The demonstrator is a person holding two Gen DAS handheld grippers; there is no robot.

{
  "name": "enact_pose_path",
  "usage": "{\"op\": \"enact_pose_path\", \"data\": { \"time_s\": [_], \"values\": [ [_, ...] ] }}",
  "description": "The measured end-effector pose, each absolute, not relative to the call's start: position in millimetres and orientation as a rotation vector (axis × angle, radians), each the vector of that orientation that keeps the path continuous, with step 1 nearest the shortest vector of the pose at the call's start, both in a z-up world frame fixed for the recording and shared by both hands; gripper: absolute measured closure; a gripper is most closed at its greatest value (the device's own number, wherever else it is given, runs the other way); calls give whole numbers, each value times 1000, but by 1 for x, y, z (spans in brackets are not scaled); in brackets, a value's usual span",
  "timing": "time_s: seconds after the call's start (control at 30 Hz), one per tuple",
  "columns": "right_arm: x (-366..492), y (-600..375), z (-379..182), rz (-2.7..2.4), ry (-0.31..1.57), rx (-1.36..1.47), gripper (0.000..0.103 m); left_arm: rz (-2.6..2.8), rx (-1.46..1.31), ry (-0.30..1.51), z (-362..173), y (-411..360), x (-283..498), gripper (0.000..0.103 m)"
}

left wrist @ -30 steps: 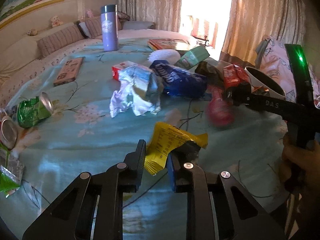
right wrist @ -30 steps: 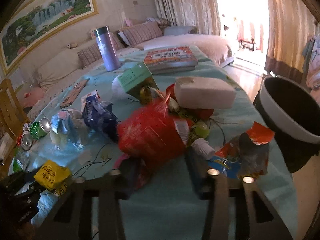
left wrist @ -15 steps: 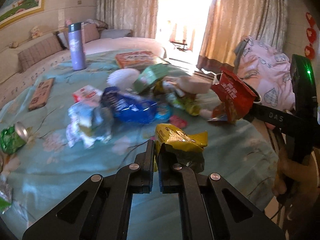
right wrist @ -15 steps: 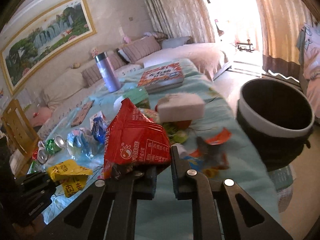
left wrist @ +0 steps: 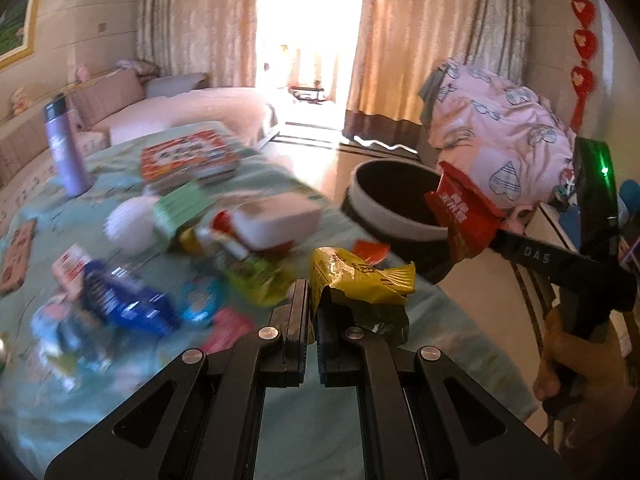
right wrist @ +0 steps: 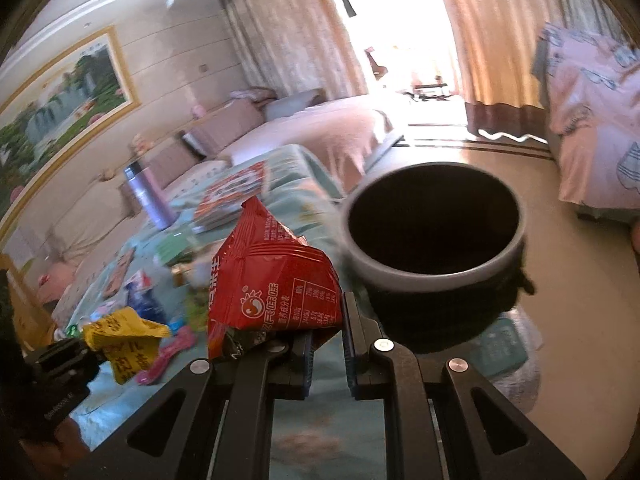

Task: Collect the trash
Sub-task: 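Carry both wrappers over the black bin and open both tools to drop them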

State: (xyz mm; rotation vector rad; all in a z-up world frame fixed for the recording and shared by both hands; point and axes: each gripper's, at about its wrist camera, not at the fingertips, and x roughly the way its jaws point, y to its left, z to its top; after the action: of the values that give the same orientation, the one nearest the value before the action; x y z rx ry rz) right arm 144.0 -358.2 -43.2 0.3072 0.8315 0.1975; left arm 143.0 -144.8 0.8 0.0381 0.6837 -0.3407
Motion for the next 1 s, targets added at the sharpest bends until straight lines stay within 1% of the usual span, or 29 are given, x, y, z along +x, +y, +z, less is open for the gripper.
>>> {"op": "enact_pose_path", "data": {
  "time_s": [0.33,0.57,0.83,0.9,0.97,1.0],
  "values": [
    [174,-419,-59,107,889,353,91,-416,76,725,5,-212,186,100],
    [197,-440,-67,81,942,361,91,-449,104,758,10,-255,226,100],
    [237,-455,-77,71,1032,309,91,-468,128,828,0,-289,267,100],
    [246,-457,-80,70,1058,286,89,-468,140,847,-4,-295,277,100],
    [252,-459,-83,69,1083,267,86,-464,149,865,-7,-299,283,98],
    [254,-460,-85,67,1092,261,86,-461,150,879,-10,-301,287,94]
  ]
}}
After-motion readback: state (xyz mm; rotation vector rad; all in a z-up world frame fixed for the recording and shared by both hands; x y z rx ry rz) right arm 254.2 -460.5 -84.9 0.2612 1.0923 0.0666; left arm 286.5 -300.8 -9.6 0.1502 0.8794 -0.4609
